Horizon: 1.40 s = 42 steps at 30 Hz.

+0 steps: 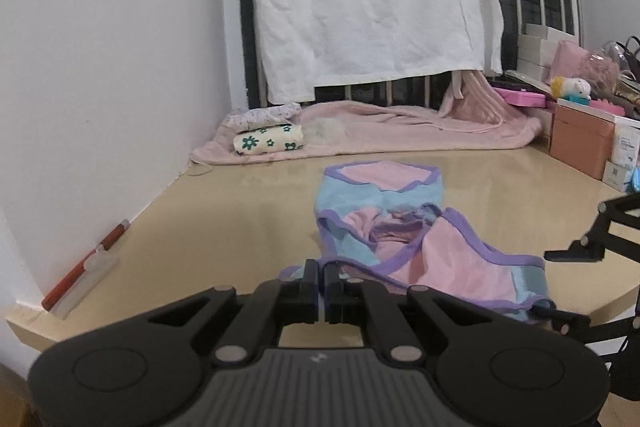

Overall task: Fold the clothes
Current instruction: 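Lift the garment high with both grippers and shake it out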

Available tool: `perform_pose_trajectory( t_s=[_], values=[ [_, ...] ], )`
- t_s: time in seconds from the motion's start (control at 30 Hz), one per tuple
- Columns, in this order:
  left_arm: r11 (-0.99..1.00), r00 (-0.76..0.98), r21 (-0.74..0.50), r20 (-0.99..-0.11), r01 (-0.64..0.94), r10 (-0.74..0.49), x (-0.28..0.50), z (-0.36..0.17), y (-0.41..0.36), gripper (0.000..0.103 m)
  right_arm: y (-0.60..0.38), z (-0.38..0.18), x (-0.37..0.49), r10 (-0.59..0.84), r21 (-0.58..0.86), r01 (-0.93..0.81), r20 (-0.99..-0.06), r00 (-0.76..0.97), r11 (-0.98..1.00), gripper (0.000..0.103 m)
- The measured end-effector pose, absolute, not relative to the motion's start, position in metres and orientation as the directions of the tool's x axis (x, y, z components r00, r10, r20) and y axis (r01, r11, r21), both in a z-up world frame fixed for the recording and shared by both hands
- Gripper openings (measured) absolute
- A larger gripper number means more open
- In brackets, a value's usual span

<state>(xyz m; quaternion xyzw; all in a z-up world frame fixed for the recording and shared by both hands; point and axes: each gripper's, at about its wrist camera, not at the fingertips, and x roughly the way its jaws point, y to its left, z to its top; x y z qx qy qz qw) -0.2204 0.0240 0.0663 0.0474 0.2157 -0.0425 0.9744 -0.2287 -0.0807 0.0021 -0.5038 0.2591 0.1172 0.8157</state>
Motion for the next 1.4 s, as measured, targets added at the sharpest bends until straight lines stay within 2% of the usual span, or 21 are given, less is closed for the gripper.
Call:
perform_pose_trajectory(
  t_s=[0.03,0.07,0.2,0.33,0.37,0.57,0.7,0.77,0.83,1.0,1.13,1.2,1.27,1.33,1.4],
  values=[
    [0.992,0.902,0.072,-0.427,0.101,-0.061,-0.22,0.066,0.026,0.002,-0.082,0.001,-0.227,-0.078,-0.757,-0.451,-0.545,0.835,0.472,0.014],
    [0.992,0.901,0.069,-0.429,0.104,-0.065,-0.22,0.065,0.027,0.001,-0.086,0.003,-0.223,-0.087,-0.736,-0.436,-0.552,0.829,0.518,0.002],
    [0.987,0.894,0.083,-0.439,0.137,-0.087,-0.219,0.053,0.019,0.001,-0.109,0.042,-0.208,-0.06,-0.592,-0.298,-0.509,0.859,0.749,0.001],
    [0.984,0.93,0.09,-0.351,0.152,-0.112,-0.197,0.084,0.018,0.001,-0.132,0.081,-0.193,-0.05,-0.383,-0.146,-0.458,0.888,0.912,0.001],
    [0.983,0.942,0.084,-0.309,0.164,-0.131,-0.192,0.107,0.022,0.001,-0.138,0.091,-0.189,-0.05,-0.322,-0.107,-0.444,0.894,0.94,0.001],
    [0.957,0.961,0.095,0.009,0.275,-0.277,-0.199,0.3,0.049,0.001,-0.15,0.265,-0.211,0.052,-0.373,-0.098,-0.132,0.99,0.923,0.001],
    [0.941,0.938,0.146,0.121,0.306,-0.324,-0.215,0.384,0.054,0.001,-0.143,0.35,-0.25,0.032,-0.452,0.006,0.075,0.997,0.892,0.001],
    [0.933,0.934,0.172,0.121,0.315,-0.337,-0.211,0.401,0.05,0.001,-0.141,0.38,-0.263,0.017,-0.475,0.057,0.149,0.989,0.878,0.001],
    [0.926,0.93,0.196,0.116,0.324,-0.35,-0.205,0.417,0.046,0.001,-0.144,0.396,-0.265,0.005,-0.483,0.075,0.162,0.987,0.873,0.002],
    [0.914,0.951,0.278,0.008,0.295,-0.309,-0.141,0.405,0.025,0.001,-0.165,0.402,-0.218,-0.001,-0.471,0.038,0.078,0.997,0.881,0.002],
    [0.913,0.962,0.301,-0.078,0.274,-0.263,-0.072,0.365,0.012,0.001,-0.183,0.37,-0.142,-0.038,-0.476,0.017,-0.034,0.999,0.88,0.002],
    [0.915,0.967,0.313,-0.087,0.254,-0.239,-0.049,0.352,0.004,0.001,-0.185,0.348,-0.107,-0.093,-0.491,0.057,-0.049,0.994,0.869,0.002],
    [0.922,0.977,0.325,-0.033,0.209,-0.21,-0.035,0.358,-0.006,0.001,-0.183,0.34,-0.084,-0.135,-0.522,0.107,-0.016,0.991,0.846,0.002],
    [0.923,0.981,0.381,0.149,0.056,-0.121,-0.039,0.374,-0.021,0.001,-0.173,0.35,-0.076,-0.175,-0.535,0.198,0.094,0.98,0.821,0.002],
    [0.923,0.951,0.382,0.297,-0.038,-0.084,-0.059,0.39,-0.03,0.001,-0.169,0.369,-0.086,-0.173,-0.494,0.285,0.26,0.95,0.821,0.002]
  ],
)
